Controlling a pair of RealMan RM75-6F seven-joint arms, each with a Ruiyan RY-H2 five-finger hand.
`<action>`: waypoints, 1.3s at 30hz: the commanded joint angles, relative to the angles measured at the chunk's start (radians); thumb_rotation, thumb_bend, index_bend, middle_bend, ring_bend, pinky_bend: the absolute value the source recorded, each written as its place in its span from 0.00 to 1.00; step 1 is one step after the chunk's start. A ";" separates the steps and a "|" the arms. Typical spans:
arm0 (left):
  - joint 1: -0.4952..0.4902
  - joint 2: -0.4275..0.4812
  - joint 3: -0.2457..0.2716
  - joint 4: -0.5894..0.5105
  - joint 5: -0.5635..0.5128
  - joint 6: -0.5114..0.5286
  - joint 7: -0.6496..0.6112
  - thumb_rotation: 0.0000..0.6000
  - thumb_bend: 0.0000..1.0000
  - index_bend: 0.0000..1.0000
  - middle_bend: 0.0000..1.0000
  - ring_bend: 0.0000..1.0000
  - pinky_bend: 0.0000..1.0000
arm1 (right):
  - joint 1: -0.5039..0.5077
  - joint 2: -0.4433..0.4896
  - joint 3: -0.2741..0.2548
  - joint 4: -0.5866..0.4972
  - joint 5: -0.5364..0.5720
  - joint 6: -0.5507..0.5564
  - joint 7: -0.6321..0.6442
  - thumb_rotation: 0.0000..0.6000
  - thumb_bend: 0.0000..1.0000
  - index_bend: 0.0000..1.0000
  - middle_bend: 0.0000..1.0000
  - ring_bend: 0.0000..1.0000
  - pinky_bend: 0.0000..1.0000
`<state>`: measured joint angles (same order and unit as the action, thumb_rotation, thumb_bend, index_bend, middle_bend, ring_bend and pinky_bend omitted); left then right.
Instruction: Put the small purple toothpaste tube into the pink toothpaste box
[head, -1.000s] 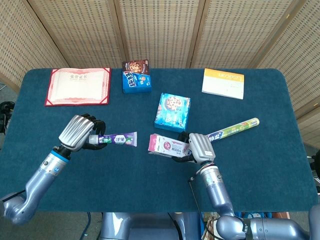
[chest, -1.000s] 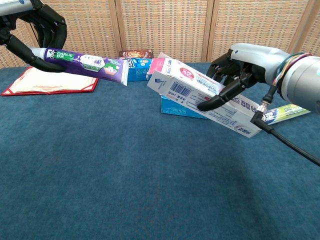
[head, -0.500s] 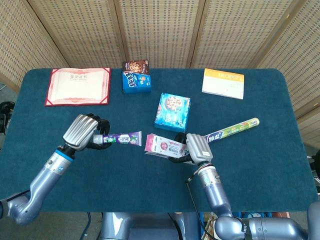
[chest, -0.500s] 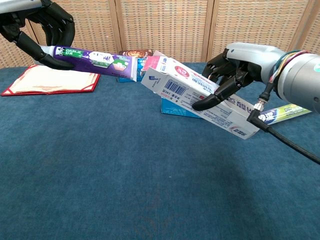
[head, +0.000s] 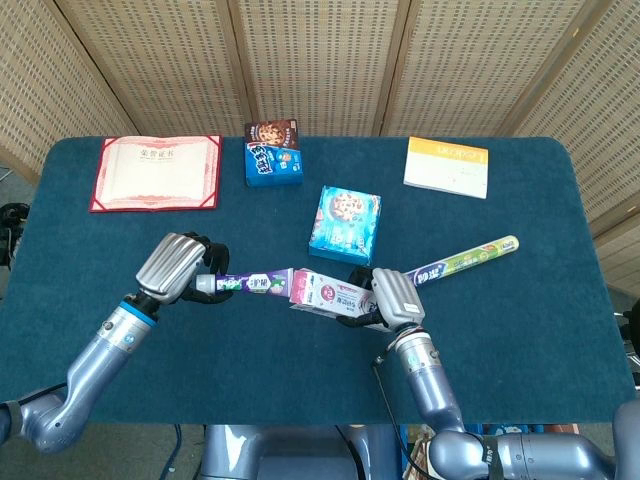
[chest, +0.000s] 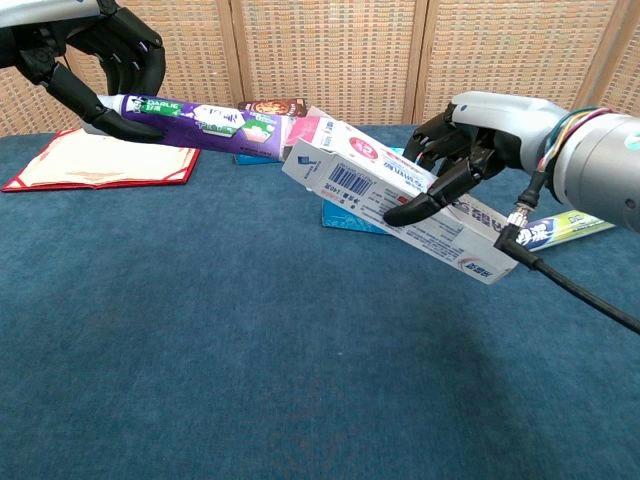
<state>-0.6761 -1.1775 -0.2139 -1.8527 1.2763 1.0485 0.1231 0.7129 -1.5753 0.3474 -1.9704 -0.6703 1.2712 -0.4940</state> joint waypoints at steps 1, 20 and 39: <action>-0.002 -0.004 0.000 -0.005 0.002 0.000 -0.003 1.00 0.31 0.92 0.69 0.55 0.48 | 0.001 -0.001 -0.001 0.001 0.001 0.000 0.002 1.00 0.00 0.59 0.55 0.47 0.54; -0.030 -0.029 0.007 -0.031 -0.058 -0.033 0.035 1.00 0.31 0.92 0.69 0.55 0.48 | 0.013 0.004 -0.006 -0.014 0.001 0.003 0.022 1.00 0.00 0.59 0.55 0.47 0.54; -0.066 -0.092 -0.009 -0.045 -0.091 -0.008 0.114 1.00 0.31 0.92 0.69 0.55 0.48 | 0.028 0.006 -0.005 -0.032 0.005 0.005 0.025 1.00 0.00 0.59 0.55 0.47 0.54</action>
<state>-0.7389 -1.2599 -0.2214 -1.8959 1.1866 1.0344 0.2295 0.7403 -1.5695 0.3415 -2.0016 -0.6657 1.2763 -0.4699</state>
